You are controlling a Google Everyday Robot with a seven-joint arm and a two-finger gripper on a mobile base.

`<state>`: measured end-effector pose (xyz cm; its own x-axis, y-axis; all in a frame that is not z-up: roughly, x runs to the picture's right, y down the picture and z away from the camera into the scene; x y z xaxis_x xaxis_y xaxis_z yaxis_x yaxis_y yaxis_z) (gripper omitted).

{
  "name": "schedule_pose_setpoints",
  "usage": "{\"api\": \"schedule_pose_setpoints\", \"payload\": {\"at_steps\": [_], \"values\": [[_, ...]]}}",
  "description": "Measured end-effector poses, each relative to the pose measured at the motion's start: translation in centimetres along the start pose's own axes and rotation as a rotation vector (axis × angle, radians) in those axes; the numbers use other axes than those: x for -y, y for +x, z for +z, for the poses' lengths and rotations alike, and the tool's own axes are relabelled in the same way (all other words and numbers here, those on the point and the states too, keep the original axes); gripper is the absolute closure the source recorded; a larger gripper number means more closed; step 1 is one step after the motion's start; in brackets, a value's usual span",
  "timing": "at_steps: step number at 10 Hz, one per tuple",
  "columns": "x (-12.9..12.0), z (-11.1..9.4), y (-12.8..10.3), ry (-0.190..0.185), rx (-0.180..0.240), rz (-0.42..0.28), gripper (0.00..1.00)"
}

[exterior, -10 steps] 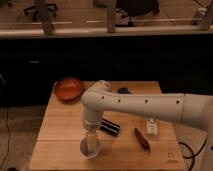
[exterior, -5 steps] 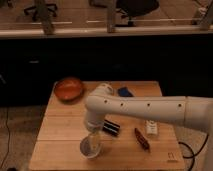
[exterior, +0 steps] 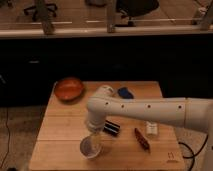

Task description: Place the ceramic cup in the ceramic bowl

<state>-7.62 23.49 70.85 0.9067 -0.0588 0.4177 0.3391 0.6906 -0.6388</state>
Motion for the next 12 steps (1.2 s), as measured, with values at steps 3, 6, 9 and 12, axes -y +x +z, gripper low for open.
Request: {"api": "schedule_pose_setpoints", "payload": {"at_steps": [3,6,9,12], "values": [[0.2,0.7,-0.2,-0.011,-0.005,-0.006,0.2],[0.5,1.6,-0.3,-0.028,-0.011,-0.006,0.2],[0.7,2.3,-0.1,-0.041,-0.013,-0.007,0.21],[0.7,2.6,-0.3,-0.035,-0.023,-0.031,0.45]]}}
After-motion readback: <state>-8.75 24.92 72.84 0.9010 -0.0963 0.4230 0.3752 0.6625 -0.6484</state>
